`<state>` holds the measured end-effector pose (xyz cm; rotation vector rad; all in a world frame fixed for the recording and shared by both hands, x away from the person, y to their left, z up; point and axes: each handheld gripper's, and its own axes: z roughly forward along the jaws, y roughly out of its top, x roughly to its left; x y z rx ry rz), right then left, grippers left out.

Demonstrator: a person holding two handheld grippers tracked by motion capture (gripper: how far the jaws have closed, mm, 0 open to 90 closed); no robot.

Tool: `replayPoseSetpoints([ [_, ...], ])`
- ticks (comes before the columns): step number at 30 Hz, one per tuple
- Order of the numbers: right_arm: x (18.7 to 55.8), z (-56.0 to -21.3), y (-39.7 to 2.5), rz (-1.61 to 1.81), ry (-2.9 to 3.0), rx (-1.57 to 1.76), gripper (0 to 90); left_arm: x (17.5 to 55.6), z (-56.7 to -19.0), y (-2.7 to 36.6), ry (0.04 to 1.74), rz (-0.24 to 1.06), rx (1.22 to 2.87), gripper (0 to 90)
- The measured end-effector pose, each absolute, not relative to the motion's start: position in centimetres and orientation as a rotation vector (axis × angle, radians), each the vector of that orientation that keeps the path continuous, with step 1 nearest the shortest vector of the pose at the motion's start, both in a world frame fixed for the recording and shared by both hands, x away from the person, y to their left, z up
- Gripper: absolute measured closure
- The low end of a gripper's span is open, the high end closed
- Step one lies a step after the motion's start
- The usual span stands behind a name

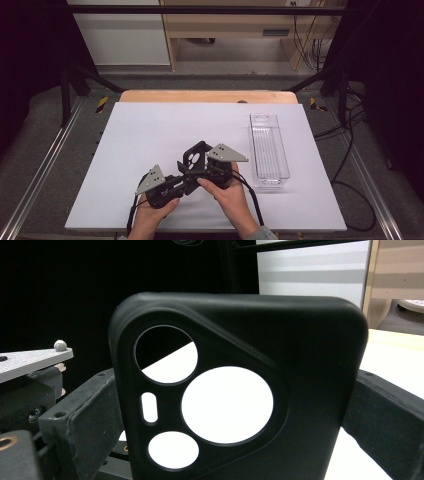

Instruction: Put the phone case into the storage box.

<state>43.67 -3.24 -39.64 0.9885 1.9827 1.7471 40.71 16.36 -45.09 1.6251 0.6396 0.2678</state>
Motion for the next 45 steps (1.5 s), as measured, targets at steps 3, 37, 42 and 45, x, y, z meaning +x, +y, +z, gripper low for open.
replayPoseSetpoints([
  [3, 43.65, -39.65, -3.23, 1.749, 1.983, 0.988, 3.7, 40.74, -45.11, 16.4, 0.642, 0.265, 1.623, 80.5],
  [37, 43.98, -40.21, -3.06, 1.704, 2.02, 1.083, 13.7, 41.0, -45.64, 16.63, 0.691, 0.303, 1.667, 80.0],
  [42, 44.19, -39.98, -2.64, 1.704, 2.031, 1.122, 13.9, 41.04, -45.38, 16.95, 0.717, 0.32, 1.656, 72.2],
  [45, 44.41, -39.61, -2.6, 1.729, 2.039, 1.161, 14.0, 41.17, -45.11, 17.2, 0.733, 0.343, 1.642, 53.1],
])
